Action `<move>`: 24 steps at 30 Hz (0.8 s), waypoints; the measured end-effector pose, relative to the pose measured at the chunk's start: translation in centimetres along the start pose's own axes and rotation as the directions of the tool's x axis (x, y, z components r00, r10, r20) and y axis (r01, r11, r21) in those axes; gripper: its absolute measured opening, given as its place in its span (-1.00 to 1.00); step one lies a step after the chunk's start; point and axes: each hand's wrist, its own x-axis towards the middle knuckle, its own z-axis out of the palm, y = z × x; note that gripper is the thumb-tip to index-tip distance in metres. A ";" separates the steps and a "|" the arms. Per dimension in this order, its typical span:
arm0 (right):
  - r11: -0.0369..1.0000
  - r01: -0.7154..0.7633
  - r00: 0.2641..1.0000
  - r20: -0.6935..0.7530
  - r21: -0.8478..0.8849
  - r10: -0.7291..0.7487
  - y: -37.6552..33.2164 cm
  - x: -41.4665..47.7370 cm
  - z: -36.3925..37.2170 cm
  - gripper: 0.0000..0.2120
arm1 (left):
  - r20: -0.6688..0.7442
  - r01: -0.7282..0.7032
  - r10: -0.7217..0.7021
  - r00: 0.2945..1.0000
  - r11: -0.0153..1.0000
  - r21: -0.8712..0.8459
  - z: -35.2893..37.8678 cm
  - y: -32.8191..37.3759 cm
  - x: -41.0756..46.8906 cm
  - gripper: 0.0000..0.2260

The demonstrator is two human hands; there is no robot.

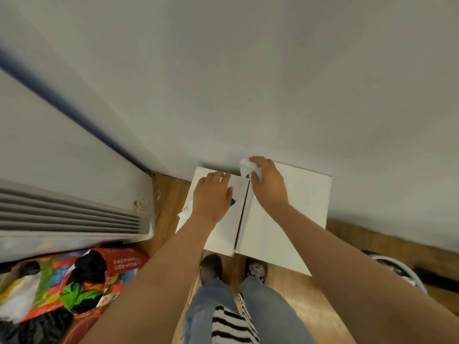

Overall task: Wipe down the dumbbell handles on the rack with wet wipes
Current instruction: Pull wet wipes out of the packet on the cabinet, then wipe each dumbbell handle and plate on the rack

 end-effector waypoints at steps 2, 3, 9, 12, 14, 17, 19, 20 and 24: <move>1.000 0.019 1.000 -0.010 -0.023 -0.019 -0.8 -0.3 -3.0 -0.63 | -0.055 -0.031 0.030 0.998 0.999 -0.023 -2.5 1.9 0.2 -0.62; 0.999 0.026 0.999 -0.020 -0.039 -0.027 -1.1 -0.5 -4.6 -0.63 | -0.089 -0.048 0.045 0.995 0.998 -0.031 -3.7 2.8 0.4 -0.63; 0.987 0.057 0.987 -0.139 -0.149 -0.078 -1.9 -2.8 -13.4 -0.64 | -0.196 -0.146 0.153 0.969 0.988 0.049 -10.4 8.3 0.6 -0.59; 0.982 0.030 0.976 -0.205 -0.186 -0.068 -1.9 -5.1 -17.5 -0.64 | -0.223 -0.219 0.233 0.946 0.972 0.085 -12.8 11.2 -0.2 -0.60; 0.977 0.000 0.968 -0.244 -0.212 -0.053 -1.7 -7.1 -19.8 -0.64 | -0.234 -0.272 0.289 0.928 0.957 0.103 -14.0 13.3 -1.2 -0.61; 0.964 -0.038 0.954 -0.297 -0.261 -0.043 -1.5 -10.9 -22.9 -0.64 | -0.263 -0.365 0.385 0.885 0.923 0.123 -15.1 16.8 -3.6 -0.63; 0.957 -0.062 0.943 -0.331 -0.282 -0.036 -1.5 -13.5 -24.7 -0.65 | -0.269 -0.436 0.461 0.846 0.887 0.151 -15.4 19.2 -5.8 -0.63; 0.958 -0.075 0.934 -0.356 -0.278 -0.030 -1.4 -14.7 -25.6 -0.65 | -0.269 -0.472 0.500 0.824 0.866 0.166 -15.6 20.4 -6.7 -0.64; 0.950 -0.118 0.909 -0.417 -0.289 -0.014 -0.5 -20.0 -29.3 -0.66 | -0.257 -0.555 0.603 0.755 0.797 0.237 -16.3 25.9 -9.6 -0.63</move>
